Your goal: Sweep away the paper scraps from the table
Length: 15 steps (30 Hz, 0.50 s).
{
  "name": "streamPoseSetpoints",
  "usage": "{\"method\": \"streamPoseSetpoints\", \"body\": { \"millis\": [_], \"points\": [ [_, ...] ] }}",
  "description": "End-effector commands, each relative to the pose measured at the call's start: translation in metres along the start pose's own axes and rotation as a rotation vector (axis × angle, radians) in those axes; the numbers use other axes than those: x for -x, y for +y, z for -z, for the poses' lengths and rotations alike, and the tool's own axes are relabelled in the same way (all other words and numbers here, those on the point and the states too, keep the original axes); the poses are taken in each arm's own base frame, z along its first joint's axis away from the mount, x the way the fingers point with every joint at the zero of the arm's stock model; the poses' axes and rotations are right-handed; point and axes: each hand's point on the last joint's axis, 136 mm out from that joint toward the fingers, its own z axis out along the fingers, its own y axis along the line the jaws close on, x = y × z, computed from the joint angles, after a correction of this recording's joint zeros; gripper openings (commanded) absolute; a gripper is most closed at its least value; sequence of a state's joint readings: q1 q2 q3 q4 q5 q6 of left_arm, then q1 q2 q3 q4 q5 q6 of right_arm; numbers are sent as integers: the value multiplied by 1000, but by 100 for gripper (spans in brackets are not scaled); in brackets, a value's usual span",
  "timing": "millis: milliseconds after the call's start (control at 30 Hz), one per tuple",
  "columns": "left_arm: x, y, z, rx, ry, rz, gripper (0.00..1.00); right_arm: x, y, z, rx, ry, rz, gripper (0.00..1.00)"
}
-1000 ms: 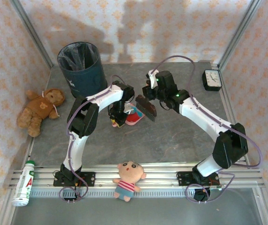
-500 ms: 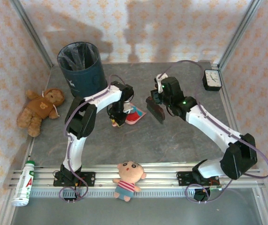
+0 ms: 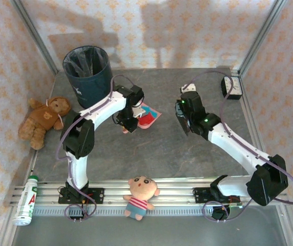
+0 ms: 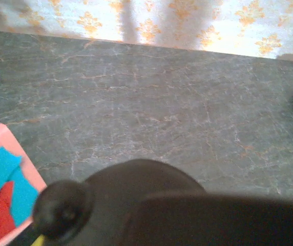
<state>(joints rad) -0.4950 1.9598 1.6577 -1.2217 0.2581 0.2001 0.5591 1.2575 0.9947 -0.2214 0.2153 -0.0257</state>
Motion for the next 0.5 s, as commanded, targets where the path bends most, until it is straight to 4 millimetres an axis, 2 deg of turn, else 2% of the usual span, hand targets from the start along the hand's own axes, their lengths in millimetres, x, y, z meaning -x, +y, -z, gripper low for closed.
{"method": "streamPoseSetpoints", "body": {
  "millis": [0, 200, 467],
  "points": [
    [1, -1, 21, -16, -74, 29, 0, 11, -14, 11, -44, -65, -53, 0],
    [11, -2, 49, -29, -193, 65, 0, -6, -13, 9, -26, -34, -62, 0],
    [33, -1, 102, -77, -368, 119, 0, -15, -11, 7, -16, -15, -65, 0]
  ]
}}
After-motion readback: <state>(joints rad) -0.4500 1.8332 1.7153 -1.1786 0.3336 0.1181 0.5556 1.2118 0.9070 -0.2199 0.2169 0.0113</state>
